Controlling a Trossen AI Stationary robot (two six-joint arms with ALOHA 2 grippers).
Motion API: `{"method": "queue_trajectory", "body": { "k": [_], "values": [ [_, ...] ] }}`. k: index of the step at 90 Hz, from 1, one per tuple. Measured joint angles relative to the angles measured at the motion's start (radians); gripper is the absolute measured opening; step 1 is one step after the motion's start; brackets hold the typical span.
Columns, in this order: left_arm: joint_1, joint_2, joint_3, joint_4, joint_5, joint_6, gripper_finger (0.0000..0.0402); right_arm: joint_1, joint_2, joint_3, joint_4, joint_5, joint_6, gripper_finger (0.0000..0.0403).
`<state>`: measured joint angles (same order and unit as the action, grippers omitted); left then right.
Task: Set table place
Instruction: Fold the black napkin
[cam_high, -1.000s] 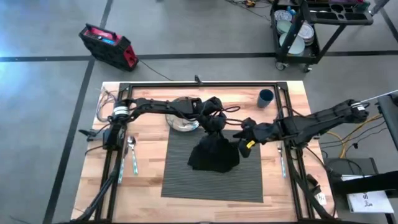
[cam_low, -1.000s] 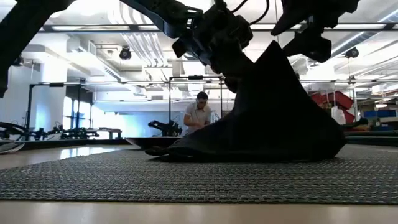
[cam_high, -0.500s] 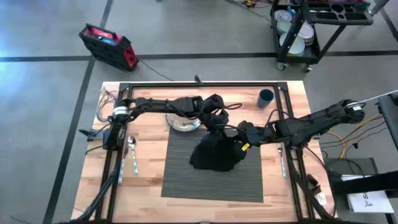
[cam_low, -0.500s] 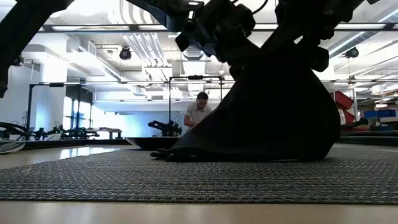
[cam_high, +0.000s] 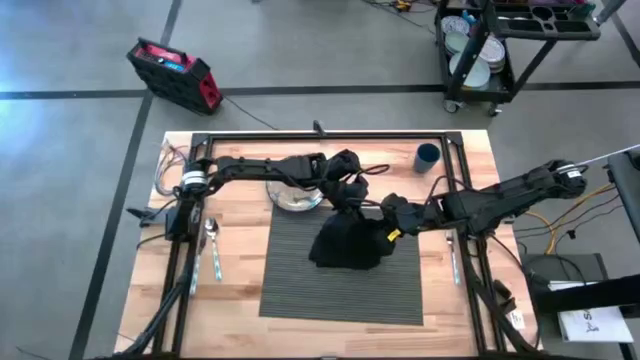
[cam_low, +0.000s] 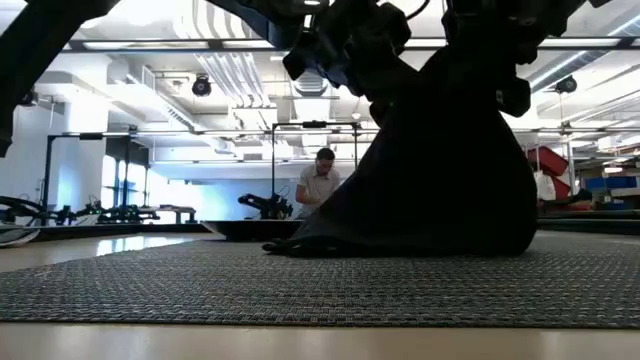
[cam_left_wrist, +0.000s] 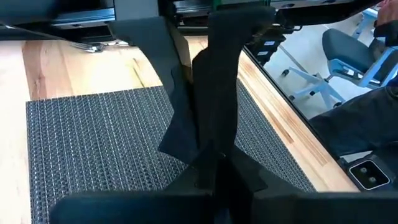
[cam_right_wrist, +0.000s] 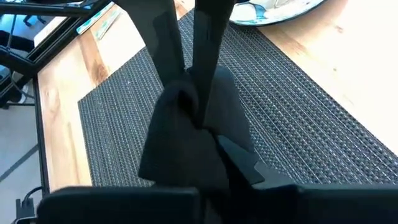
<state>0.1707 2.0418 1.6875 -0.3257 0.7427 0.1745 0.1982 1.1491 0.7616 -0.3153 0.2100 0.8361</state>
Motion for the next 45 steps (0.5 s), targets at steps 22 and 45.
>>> {"method": "queue_trajectory", "body": {
  "k": [22, 45],
  "values": [
    [0.018, -0.011, 0.0, -0.069, 0.002, 0.029, 0.0003, 0.019, -0.018, 0.004, -0.002, -0.006, 0.028, 0.0],
    [0.04, -0.051, 0.0, -0.113, 0.004, 0.052, 0.0046, 0.031, -0.076, 0.004, -0.047, -0.007, 0.035, 0.0]
  ]
}}
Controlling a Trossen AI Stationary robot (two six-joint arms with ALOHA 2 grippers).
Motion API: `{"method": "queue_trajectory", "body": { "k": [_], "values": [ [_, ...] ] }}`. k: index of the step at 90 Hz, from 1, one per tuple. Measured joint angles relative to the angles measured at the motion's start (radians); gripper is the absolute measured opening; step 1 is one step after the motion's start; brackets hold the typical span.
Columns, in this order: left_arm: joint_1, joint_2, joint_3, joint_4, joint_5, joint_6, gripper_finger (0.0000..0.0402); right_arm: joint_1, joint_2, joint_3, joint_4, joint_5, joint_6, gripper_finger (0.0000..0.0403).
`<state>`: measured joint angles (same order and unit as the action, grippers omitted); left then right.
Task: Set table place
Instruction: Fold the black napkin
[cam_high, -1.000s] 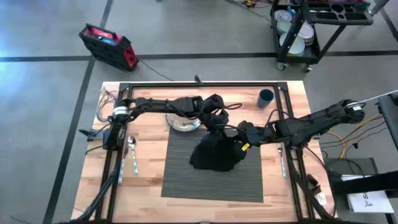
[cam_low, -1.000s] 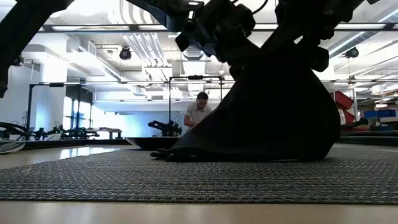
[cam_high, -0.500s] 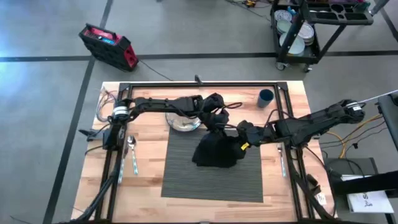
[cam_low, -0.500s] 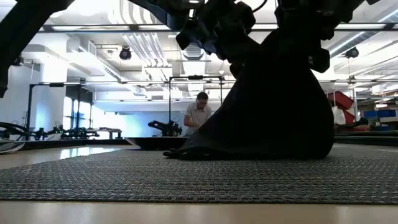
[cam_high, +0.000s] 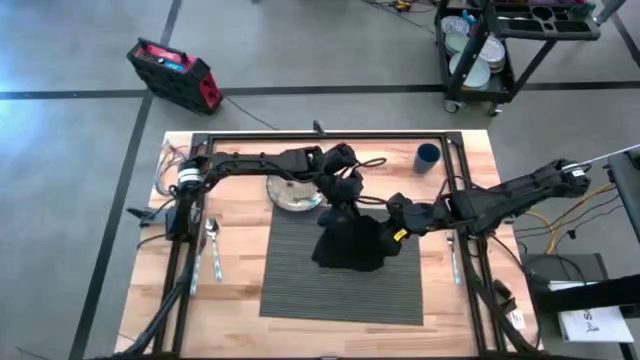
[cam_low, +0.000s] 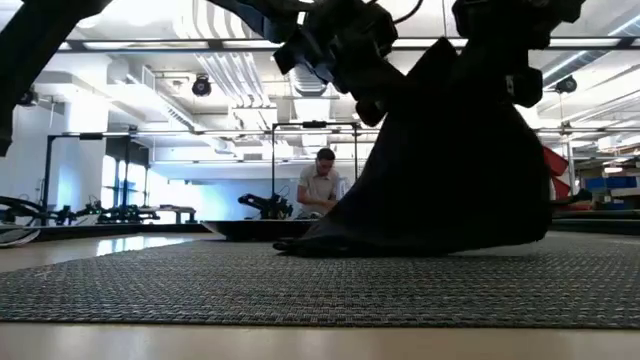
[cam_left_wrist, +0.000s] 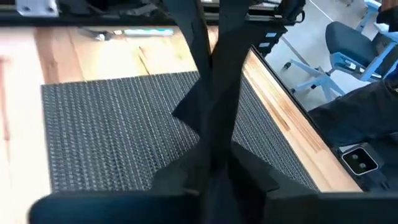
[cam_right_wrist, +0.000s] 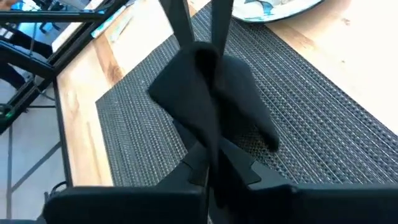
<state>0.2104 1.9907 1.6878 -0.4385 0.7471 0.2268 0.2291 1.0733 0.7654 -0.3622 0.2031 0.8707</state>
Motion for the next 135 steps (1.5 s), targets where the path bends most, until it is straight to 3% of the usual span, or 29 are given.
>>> {"method": "queue_trajectory", "body": {
  "k": [27, 64, 91, 110, 120, 135],
  "values": [
    [0.029, -0.026, 0.0, -0.04, -0.006, 0.0, 0.0085, 0.005, -0.045, 0.042, -0.021, 0.006, -0.036, 0.0],
    [0.037, -0.027, -0.015, -0.128, -0.091, 0.048, 0.0102, 0.04, -0.048, 0.327, -0.289, -0.03, -0.124, 0.0],
    [0.04, -0.028, -0.044, -0.49, -0.155, 0.158, 0.0075, 0.04, -0.005, 0.496, -0.482, -0.027, -0.132, 0.0],
    [0.037, -0.112, -0.237, -0.397, -0.155, 0.113, 0.0055, 0.045, 0.074, 0.538, -0.454, -0.07, -0.131, 0.0],
    [0.039, -0.208, -0.408, -0.236, -0.163, 0.049, 0.0045, 0.062, 0.141, 0.56, -0.363, -0.129, -0.144, 0.0],
    [0.047, -0.426, -0.691, 0.022, -0.279, -0.065, 0.0038, 0.132, 0.259, 0.66, -0.261, -0.163, -0.173, 0.0]
  ]
}}
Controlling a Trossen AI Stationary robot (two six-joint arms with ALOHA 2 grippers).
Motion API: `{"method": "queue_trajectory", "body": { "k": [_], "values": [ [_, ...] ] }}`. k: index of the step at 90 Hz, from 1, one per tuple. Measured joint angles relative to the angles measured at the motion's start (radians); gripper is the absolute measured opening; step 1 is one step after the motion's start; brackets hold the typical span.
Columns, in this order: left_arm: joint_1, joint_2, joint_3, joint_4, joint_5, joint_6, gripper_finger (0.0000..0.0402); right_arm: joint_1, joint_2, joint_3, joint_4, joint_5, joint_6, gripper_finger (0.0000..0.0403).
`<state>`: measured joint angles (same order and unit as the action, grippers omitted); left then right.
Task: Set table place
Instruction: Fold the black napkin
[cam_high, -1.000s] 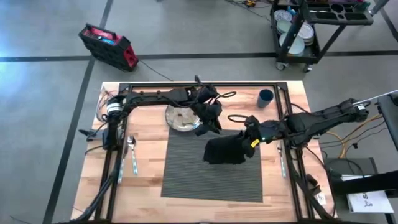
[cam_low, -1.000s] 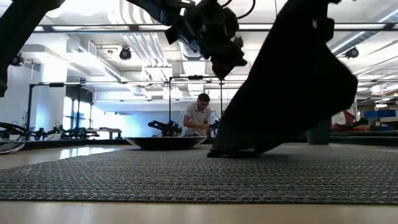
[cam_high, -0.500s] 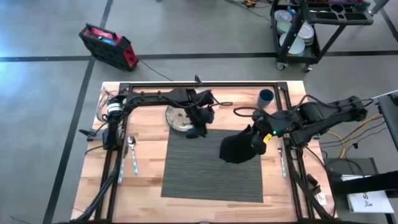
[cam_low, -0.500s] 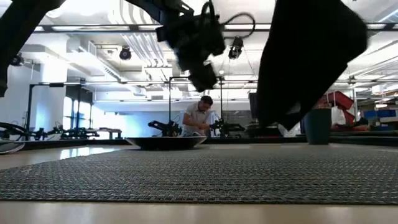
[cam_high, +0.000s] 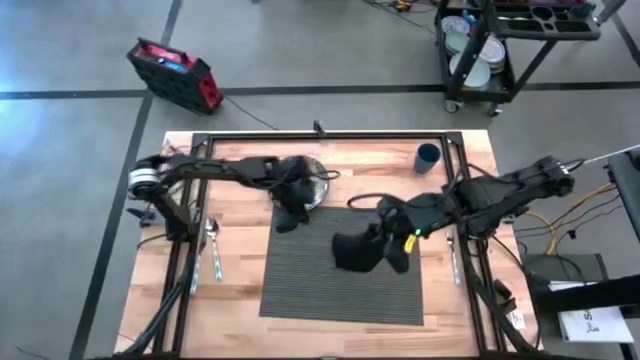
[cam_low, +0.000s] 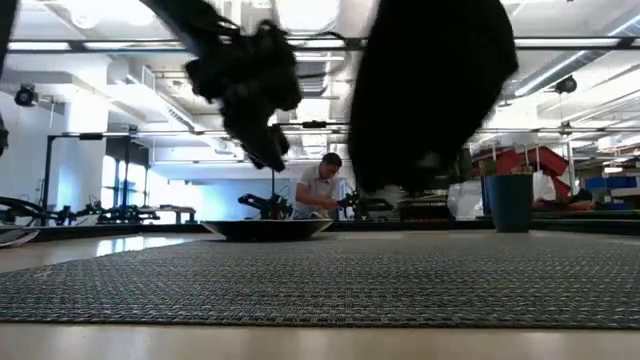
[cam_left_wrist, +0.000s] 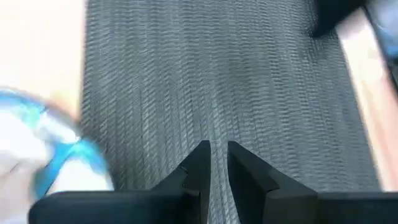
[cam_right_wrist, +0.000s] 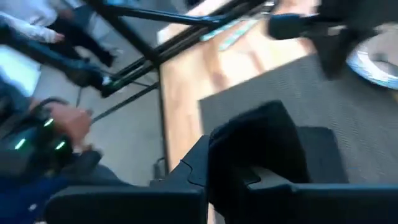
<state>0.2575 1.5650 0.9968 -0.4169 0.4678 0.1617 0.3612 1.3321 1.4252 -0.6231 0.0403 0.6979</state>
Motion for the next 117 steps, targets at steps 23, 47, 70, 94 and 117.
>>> {"method": "queue_trajectory", "body": {
  "k": [23, 47, 70, 94, 117],
  "values": [
    [0.0, -0.273, -0.313, 0.288, -0.119, -0.192, 0.004, 0.078, 0.109, 0.066, -0.372, 0.058, 0.09, 0.0],
    [-0.023, -0.295, -0.447, 0.505, -0.119, -0.362, 0.004, 0.023, 0.11, -0.111, -0.432, 0.125, 0.225, 0.0],
    [-0.09, -0.21, -0.419, 0.604, -0.118, -0.375, 0.0041, 0.011, 0.101, -0.208, -0.377, 0.119, 0.28, 0.0],
    [-0.145, -0.056, -0.277, 0.719, -0.114, -0.378, 0.0046, 0.032, 0.031, -0.369, -0.339, 0.11, 0.449, 0.0],
    [-0.158, 0.067, -0.144, 0.561, 0.032, -0.323, 0.0046, 0.018, -0.089, -0.431, 0.058, 0.205, 0.377, 0.0]
  ]
}}
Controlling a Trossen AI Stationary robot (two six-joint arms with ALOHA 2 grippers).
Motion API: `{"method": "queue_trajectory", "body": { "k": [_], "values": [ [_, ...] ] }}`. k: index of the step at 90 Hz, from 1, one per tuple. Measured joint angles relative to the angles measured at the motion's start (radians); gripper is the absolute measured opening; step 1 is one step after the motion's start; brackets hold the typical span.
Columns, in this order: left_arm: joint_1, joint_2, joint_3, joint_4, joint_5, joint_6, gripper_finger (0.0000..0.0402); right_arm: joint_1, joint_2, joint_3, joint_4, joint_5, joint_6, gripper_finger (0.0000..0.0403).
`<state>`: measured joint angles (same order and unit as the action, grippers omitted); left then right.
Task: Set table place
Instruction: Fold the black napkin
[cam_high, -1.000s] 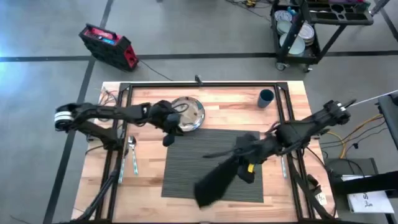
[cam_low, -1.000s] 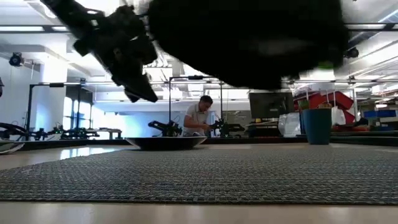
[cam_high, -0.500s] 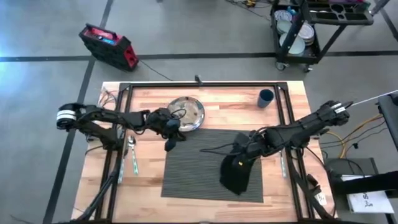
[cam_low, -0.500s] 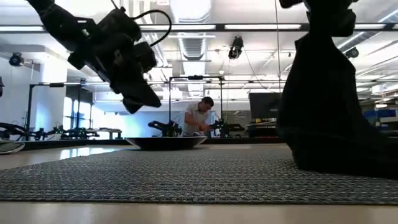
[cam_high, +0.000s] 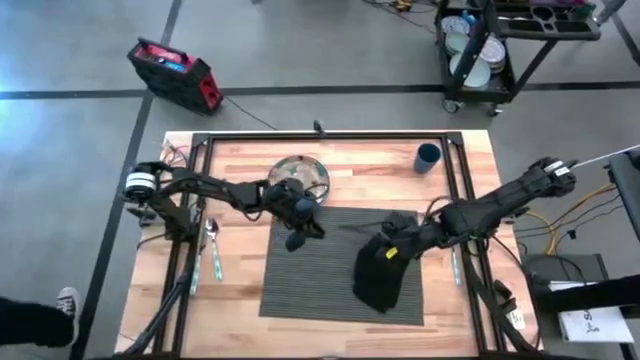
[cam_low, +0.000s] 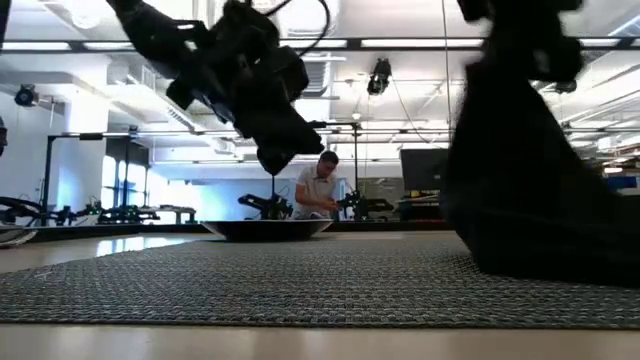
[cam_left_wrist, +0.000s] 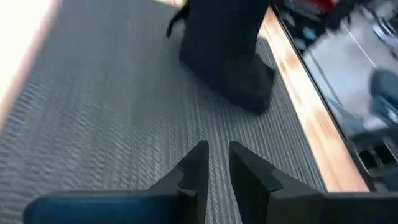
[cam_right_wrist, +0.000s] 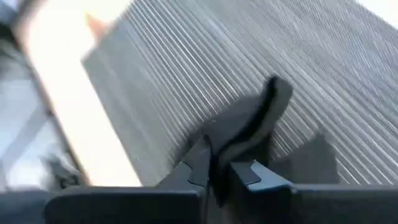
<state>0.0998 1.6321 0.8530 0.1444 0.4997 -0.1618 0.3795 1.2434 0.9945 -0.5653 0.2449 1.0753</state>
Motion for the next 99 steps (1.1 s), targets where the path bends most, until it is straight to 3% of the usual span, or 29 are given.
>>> {"method": "queue_trajectory", "body": {
  "k": [7, 18, 39, 47, 69, 99],
  "values": [
    [0.0, 0.008, 0.012, -0.115, 0.018, 0.036, 0.0043, -0.012, -0.028, 0.062, 0.023, 0.045, -0.065, 0.0],
    [0.0, -0.001, -0.003, -0.209, 0.014, 0.067, 0.0041, -0.041, -0.045, 0.206, -0.126, 0.101, -0.162, 0.0],
    [-0.001, -0.051, -0.05, -0.211, 0.009, 0.044, 0.0039, -0.088, -0.044, 0.445, -0.536, 0.153, -0.233, 0.0],
    [-0.001, -0.071, -0.067, -0.203, 0.006, 0.04, 0.0038, -0.098, -0.046, 0.5, -0.549, 0.177, -0.258, 0.0],
    [-0.001, -0.111, -0.084, -0.198, -0.038, 0.04, 0.0037, -0.11, -0.046, 0.541, -0.562, 0.176, -0.309, 0.0],
    [0.0, -0.123, -0.087, -0.207, -0.047, 0.047, 0.0037, -0.073, -0.019, 0.464, -0.585, 0.147, -0.203, 0.0]
  ]
}}
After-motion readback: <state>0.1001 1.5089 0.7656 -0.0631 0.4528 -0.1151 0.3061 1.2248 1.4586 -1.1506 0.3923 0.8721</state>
